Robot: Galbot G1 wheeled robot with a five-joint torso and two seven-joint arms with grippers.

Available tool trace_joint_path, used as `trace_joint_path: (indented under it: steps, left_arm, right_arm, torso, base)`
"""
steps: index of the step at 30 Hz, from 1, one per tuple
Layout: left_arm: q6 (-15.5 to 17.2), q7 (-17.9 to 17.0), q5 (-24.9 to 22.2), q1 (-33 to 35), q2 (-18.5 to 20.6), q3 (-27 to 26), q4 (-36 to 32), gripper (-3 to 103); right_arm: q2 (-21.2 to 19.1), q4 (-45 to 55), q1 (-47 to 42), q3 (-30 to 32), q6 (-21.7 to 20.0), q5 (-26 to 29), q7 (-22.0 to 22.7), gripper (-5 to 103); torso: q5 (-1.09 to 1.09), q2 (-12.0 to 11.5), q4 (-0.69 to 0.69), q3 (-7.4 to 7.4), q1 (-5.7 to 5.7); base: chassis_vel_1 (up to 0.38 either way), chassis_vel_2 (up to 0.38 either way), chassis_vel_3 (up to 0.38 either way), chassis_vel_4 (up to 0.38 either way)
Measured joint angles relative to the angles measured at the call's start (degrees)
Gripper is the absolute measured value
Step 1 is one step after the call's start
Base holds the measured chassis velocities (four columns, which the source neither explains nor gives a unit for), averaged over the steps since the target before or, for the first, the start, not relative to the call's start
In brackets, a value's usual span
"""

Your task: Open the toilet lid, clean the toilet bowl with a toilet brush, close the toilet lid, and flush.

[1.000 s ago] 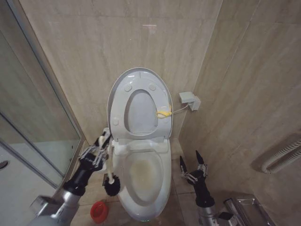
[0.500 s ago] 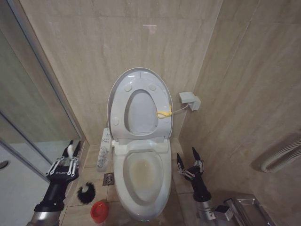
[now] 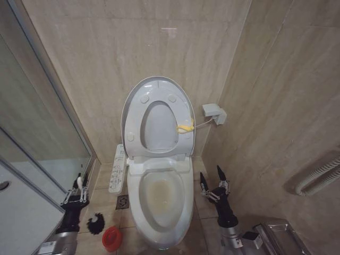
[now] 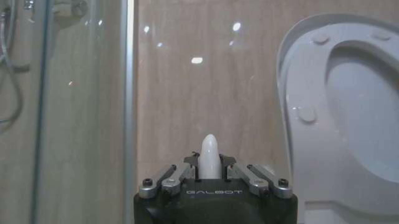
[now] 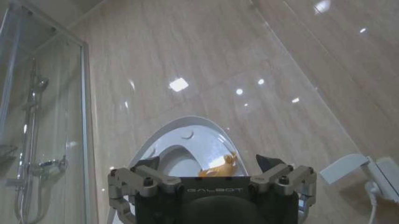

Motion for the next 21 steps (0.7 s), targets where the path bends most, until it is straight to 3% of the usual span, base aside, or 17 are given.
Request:
trace_joint_path:
  steps: [5, 8, 10, 11, 21]
  left_arm:
    - [-4.77, 3.97, 0.08, -3.62, -0.91, 0.32, 8.91, 23]
    - [-8.66, 7.57, -2.13, -5.78, -1.14, 0.41, 14.23, 23]
    - [-9.56, 8.56, -3.06, -6.3, -1.21, 0.57, 15.49, 23]
    - [-11.3, 10.78, -4.66, -7.31, -1.43, 0.94, 17.84, 23]
    - [-13.24, 15.31, -6.19, -9.65, -2.25, 2.64, 23.79, 23]
  right_arm:
    - [-0.66, -0.18, 0.02, 0.18, 0.0, 0.84, 0.01, 100]
    - [-1.41, -0.46, 0.03, 0.56, 0.0, 1.76, -0.01, 100]
    - [-1.61, -0.58, 0.05, 0.66, 0.0, 1.99, -0.06, 100]
    - [-1.97, -0.86, 0.1, 0.8, 0.01, 2.46, -0.21, 100]
    - [-2.32, -2.58, 1.21, 0.75, 0.07, 3.07, -0.67, 100]
  torso:
    - [0.01, 0.0, 0.01, 0.0, 0.0]
    - [0.01, 0.0, 0.01, 0.0, 0.0]
    - [0.02, 0.0, 0.01, 0.0, 0.0]
    - [0.01, 0.0, 0.01, 0.0, 0.0]
    - [0.01, 0.0, 0.01, 0.0, 0.0]
  base:
    - [0.0, 0.0, 0.0, 0.0]
    - [0.0, 0.0, 0.0, 0.0]
    - [0.0, 0.0, 0.0, 0.0]
    - [0.0, 0.0, 0.0, 0.0]
    - [0.0, 0.0, 0.0, 0.0]
